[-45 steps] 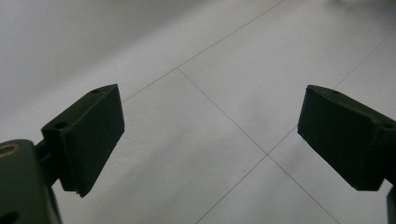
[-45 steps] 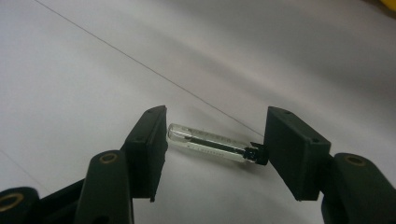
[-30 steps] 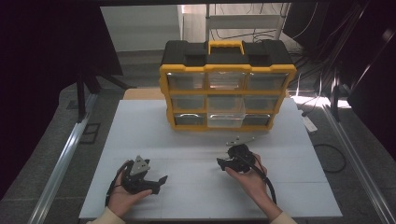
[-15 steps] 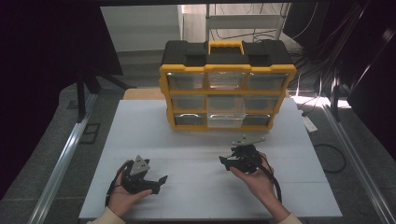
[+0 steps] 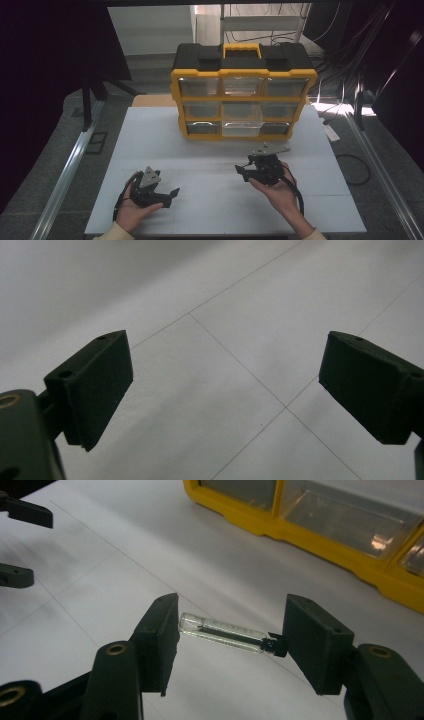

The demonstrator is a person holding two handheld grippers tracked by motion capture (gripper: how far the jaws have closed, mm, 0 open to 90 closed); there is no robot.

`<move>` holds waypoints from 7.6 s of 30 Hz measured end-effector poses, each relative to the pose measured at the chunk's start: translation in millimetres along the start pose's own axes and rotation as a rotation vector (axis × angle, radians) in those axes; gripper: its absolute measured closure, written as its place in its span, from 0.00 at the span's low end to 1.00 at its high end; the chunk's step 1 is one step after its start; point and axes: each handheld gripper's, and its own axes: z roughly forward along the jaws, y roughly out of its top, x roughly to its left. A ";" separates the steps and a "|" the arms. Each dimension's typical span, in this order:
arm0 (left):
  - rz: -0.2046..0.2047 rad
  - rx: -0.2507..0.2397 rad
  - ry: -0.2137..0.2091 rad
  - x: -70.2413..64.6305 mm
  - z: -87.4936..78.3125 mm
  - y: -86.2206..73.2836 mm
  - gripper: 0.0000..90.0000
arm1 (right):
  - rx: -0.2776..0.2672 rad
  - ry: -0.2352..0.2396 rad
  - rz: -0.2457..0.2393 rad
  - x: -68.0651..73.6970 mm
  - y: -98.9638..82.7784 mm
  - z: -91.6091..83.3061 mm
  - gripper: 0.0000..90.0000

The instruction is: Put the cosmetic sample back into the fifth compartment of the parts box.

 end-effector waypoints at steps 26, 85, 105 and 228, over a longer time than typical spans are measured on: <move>-0.007 -0.003 -0.003 0.0 0.7 -0.1 0.09 | -0.133 0.012 -0.020 3.6 16.3 -30.7 0.45; -0.007 -0.004 -0.001 0.3 0.4 -0.1 0.09 | -0.347 -0.008 -0.017 -1.3 55.4 -62.6 0.45; -0.006 -0.007 -0.007 -0.1 0.1 0.1 0.09 | -0.377 -0.012 -0.012 -13.9 72.5 -56.5 0.45; -0.022 -0.056 -0.003 -1.3 -10.2 -0.2 0.09 | -0.283 0.001 -0.008 -36.9 -10.7 -72.4 0.23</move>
